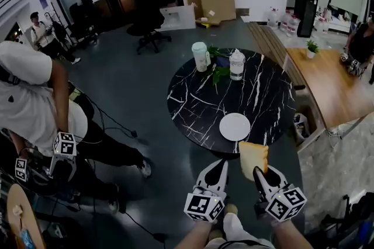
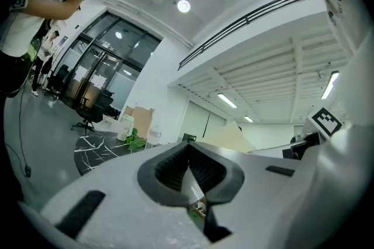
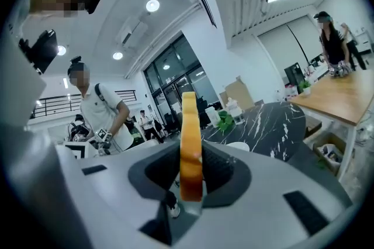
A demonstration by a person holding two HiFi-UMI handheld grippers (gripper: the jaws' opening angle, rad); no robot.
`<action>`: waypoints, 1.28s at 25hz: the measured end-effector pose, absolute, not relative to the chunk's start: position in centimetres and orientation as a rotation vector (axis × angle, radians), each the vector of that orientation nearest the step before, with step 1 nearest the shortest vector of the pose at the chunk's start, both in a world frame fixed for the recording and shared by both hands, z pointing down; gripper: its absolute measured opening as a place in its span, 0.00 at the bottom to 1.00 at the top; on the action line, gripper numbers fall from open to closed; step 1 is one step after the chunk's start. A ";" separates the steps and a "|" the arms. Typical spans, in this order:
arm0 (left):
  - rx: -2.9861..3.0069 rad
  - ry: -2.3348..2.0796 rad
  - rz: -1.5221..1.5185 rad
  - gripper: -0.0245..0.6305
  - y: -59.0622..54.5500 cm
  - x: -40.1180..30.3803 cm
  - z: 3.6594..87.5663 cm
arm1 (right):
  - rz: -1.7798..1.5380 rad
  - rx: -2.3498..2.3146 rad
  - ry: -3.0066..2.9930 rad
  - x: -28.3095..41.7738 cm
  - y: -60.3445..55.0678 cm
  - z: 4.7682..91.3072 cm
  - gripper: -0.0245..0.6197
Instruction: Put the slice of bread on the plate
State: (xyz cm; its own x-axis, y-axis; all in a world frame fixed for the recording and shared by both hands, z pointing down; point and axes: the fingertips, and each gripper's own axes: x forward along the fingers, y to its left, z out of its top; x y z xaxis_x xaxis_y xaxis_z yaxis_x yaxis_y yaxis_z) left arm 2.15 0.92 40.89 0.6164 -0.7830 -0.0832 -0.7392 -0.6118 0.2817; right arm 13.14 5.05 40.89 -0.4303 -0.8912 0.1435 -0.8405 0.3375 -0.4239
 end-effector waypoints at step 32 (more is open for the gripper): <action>2.547 -1.341 -0.186 0.05 -14.2 6.0 48.5 | -1.005 -1.427 2.581 13.8 -12.7 48.9 0.18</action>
